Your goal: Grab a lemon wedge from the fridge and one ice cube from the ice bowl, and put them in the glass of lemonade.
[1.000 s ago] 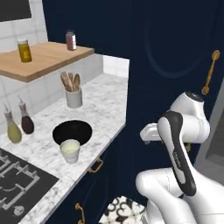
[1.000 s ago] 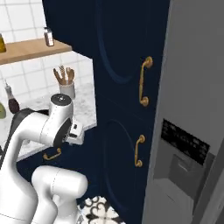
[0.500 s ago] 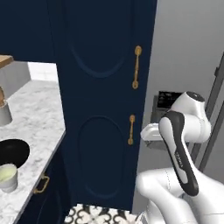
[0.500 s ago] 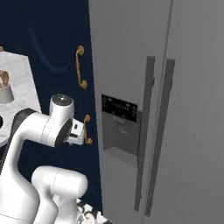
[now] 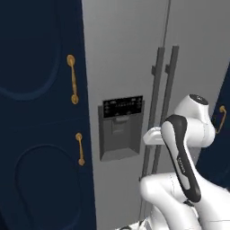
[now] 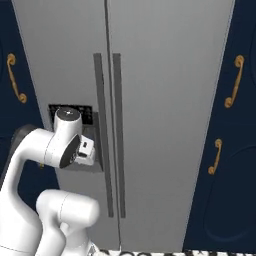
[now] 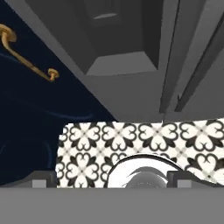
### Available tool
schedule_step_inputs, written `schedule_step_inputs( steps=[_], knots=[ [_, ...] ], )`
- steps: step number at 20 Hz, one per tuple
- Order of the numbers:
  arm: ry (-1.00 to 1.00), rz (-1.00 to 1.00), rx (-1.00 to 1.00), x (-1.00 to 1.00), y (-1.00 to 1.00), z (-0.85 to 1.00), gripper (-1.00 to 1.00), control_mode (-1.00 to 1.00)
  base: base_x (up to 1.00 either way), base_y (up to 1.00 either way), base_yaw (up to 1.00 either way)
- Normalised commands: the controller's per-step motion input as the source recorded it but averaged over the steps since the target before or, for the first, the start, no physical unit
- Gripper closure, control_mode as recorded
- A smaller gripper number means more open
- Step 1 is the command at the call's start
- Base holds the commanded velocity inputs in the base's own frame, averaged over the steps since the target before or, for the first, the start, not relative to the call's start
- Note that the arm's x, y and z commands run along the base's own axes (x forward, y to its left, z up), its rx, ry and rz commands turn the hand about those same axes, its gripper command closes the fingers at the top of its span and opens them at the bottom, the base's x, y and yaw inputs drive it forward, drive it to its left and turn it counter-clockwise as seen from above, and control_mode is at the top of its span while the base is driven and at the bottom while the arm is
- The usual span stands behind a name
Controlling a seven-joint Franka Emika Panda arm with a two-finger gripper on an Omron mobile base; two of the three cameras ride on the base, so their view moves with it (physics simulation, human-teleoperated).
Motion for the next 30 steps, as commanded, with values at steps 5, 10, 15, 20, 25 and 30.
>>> schedule_step_inputs(
  steps=[5,10,15,20,25,30],
  knots=[
    [0.00,0.00,0.00,0.00,0.00,0.00,-1.00,1.00,-0.17,-0.46,-0.07],
    [0.00,0.00,0.00,0.00,0.00,0.00,-1.00,1.00,-0.66,-0.25,0.08],
    [0.00,0.00,0.00,0.00,0.00,0.00,-1.00,1.00,-0.45,-0.36,0.01],
    [0.00,0.00,0.00,0.00,0.00,0.00,-1.00,1.00,0.00,-0.21,-0.07],
    [0.00,0.00,0.00,0.00,0.00,0.00,-1.00,1.00,-0.20,-0.06,0.10],
    [0.00,0.00,0.00,0.00,0.00,0.00,-1.00,1.00,-0.50,-0.14,0.17]
  ],
)
